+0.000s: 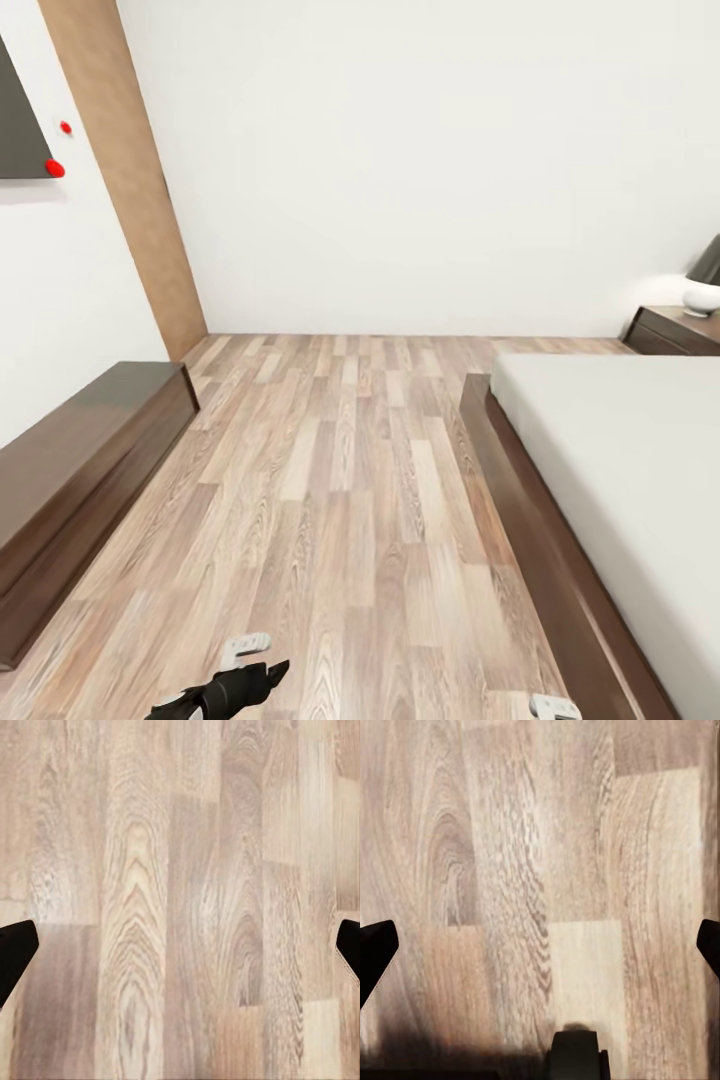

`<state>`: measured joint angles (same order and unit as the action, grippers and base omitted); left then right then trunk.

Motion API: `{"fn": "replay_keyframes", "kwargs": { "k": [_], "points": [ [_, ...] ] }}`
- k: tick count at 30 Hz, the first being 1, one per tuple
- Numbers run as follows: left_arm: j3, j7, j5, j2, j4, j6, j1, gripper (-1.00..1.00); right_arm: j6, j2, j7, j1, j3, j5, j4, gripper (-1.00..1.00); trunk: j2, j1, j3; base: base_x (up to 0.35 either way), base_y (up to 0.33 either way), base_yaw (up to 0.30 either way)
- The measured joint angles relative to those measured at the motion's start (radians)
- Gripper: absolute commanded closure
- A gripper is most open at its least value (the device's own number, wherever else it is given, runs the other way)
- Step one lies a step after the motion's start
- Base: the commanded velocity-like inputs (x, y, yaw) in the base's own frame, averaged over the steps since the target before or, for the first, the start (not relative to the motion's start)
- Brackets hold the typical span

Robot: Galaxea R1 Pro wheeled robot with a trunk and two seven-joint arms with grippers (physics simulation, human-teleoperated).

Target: In the bedroom, move the book from the bed onto either nightstand, and place the two sandals side by side next to the bed.

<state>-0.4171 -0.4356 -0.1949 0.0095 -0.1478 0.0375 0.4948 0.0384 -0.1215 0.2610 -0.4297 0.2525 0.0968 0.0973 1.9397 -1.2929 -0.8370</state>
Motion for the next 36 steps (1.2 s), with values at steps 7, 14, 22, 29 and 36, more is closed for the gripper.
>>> {"fn": "replay_keyframes", "kwargs": {
  "k": [7, 14, 22, 29, 36],
  "points": [
    [0.000, 0.000, 0.000, 0.000, 0.000, -0.001, 0.000, -1.00, 0.000, 0.000, -0.001, 0.000, 0.001, -0.004, -0.002, -1.00, 0.000, 0.000, 0.000, 0.307, -0.038, 0.000],
    [0.001, 0.001, -0.002, 0.007, 0.087, 0.002, 0.000, -1.00, 0.000, 0.000, 0.000, 0.000, 0.001, -0.004, -0.004, -1.00, 0.000, 0.000, 0.000, 0.313, -0.003, 0.000],
    [0.001, 0.001, -0.002, 0.026, 0.101, 0.003, 0.000, -1.00, 0.000, 0.000, 0.000, 0.000, 0.001, -0.003, -0.003, -1.00, 0.000, 0.000, 0.000, 0.322, 0.000, 0.000],
    [0.001, 0.001, -0.002, 0.026, 0.102, 0.003, 0.000, -1.00, 0.000, 0.000, 0.000, 0.000, 0.001, -0.004, -0.003, -1.00, 0.000, 0.000, 0.000, 0.327, 0.000, 0.000],
    [0.001, 0.001, -0.002, 0.026, 0.102, 0.003, 0.000, -1.00, 0.000, 0.000, 0.000, 0.000, 0.001, -0.004, -0.003, -1.00, 0.000, 0.000, 0.000, 0.328, 0.000, 0.000]
  ]
}}
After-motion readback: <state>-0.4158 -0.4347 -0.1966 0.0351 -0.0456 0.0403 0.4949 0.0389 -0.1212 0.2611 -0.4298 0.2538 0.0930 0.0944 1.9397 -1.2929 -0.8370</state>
